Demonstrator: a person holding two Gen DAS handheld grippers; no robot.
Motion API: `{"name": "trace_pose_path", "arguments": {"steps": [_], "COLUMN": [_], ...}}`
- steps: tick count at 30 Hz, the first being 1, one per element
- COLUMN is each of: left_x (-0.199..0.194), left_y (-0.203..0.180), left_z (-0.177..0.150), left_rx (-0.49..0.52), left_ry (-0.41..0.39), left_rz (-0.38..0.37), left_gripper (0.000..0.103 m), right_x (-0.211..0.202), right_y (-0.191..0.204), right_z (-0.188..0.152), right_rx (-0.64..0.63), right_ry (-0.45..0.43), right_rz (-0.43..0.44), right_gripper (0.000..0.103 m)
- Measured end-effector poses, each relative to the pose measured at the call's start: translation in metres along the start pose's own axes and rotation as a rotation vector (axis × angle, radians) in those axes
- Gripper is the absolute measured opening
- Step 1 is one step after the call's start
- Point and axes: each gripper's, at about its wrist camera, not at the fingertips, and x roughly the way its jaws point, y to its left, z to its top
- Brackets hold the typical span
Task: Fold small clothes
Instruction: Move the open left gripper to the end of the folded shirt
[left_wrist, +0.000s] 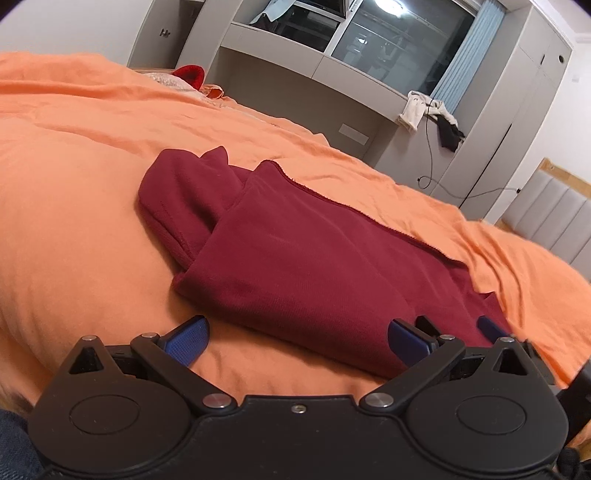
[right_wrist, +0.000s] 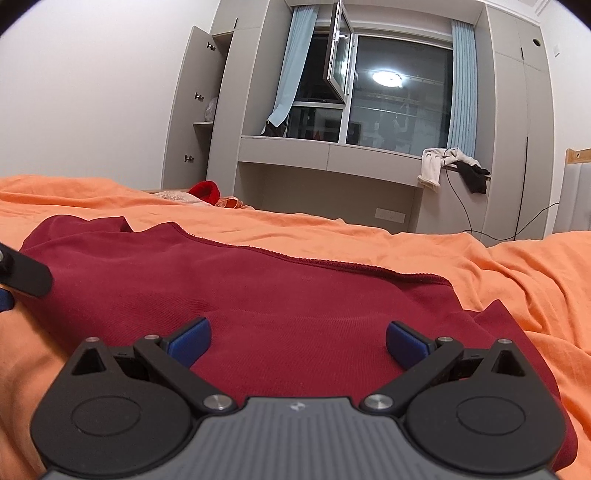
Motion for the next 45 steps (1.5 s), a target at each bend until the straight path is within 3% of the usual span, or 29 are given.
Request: {"name": "trace_pose_path", "arguments": {"steps": [4, 9, 13, 17, 21, 31, 45], "left_x": [0.006, 0.022, 0.045, 0.072, 0.07, 0.066, 0.066], "left_y": [-0.009, 0.003, 0.012, 0.004, -0.004, -0.012, -0.012], "left_z": [-0.001, 0.012, 0.036, 0.05, 0.042, 0.034, 0.032], "left_rx": [0.03, -0.128, -0.207, -0.125, -0.061, 0.0, 0.021], "left_ry": [0.014, 0.038, 0.041, 0.035, -0.001, -0.022, -0.014], "left_rz": [-0.025, -0.09, -0.088, -0.003, 0.041, 0.072, 0.069], "left_gripper": [0.102, 0.102, 0.102, 0.102, 0.102, 0.102, 0.102], "right_x": [-0.001, -0.001, -0.001, -0.002, -0.003, -0.006, -0.013], "right_y": [0.0, -0.001, -0.001, 0.001, 0.002, 0.004, 0.02], "right_z": [0.0, -0.001, -0.002, -0.001, -0.002, -0.002, 0.002], "right_rx": [0.001, 0.007, 0.013, 0.008, 0.007, -0.012, -0.19], "right_ry": [-0.003, -0.007, -0.005, -0.006, -0.007, -0.015, -0.109], "right_rz": [-0.002, 0.0, 0.0, -0.01, -0.012, -0.026, -0.091], "right_gripper": [0.103, 0.103, 0.103, 0.103, 0.103, 0.103, 0.103]}}
